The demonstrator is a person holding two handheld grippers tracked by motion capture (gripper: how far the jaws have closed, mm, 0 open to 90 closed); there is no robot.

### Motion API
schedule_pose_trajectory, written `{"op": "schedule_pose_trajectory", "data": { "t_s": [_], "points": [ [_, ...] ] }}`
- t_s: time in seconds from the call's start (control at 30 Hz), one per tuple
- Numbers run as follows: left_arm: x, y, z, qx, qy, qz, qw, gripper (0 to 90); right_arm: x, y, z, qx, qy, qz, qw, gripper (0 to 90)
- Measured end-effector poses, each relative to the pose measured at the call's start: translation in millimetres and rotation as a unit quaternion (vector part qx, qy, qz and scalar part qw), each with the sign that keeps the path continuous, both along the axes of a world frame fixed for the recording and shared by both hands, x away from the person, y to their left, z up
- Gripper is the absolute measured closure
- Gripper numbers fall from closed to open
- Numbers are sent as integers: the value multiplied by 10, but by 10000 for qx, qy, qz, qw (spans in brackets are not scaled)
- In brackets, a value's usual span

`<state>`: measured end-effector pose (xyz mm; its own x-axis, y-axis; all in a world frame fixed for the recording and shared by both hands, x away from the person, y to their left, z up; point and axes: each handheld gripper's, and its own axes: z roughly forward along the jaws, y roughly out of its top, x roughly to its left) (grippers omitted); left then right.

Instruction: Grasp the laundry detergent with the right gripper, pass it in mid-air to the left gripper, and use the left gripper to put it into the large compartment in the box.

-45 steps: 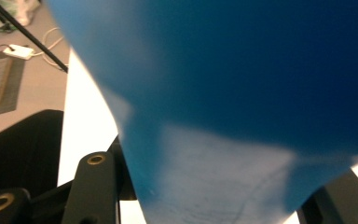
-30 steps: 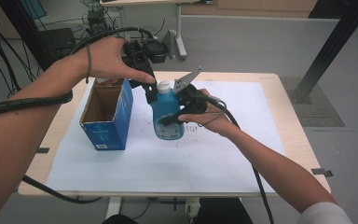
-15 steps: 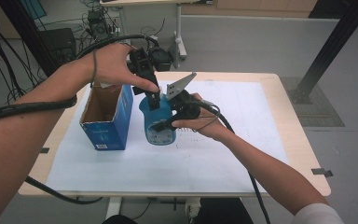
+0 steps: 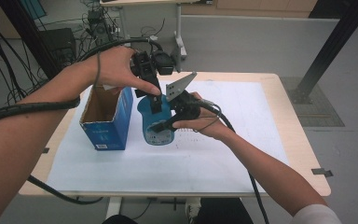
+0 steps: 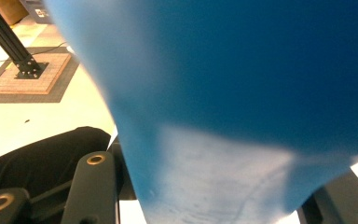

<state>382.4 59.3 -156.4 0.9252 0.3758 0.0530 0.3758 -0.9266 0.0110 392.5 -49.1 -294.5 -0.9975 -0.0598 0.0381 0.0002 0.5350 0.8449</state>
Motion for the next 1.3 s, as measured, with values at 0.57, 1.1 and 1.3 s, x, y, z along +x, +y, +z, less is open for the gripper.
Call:
{"op": "schedule_pose_trajectory", "data": {
  "t_s": [0.57,1.1,1.3],
  "points": [
    [-2,-12,-80,-69,147,-122,9998,45,-17,13,85,174,-172,241,9994,442],
    [-24,-77,-96,-158,128,-218,9996,46,-34,-11,135,276,-195,285,9990,442],
    [-29,-67,-94,-145,113,-226,9996,46,-38,-4,139,241,-219,294,9990,442]
  ]
}}
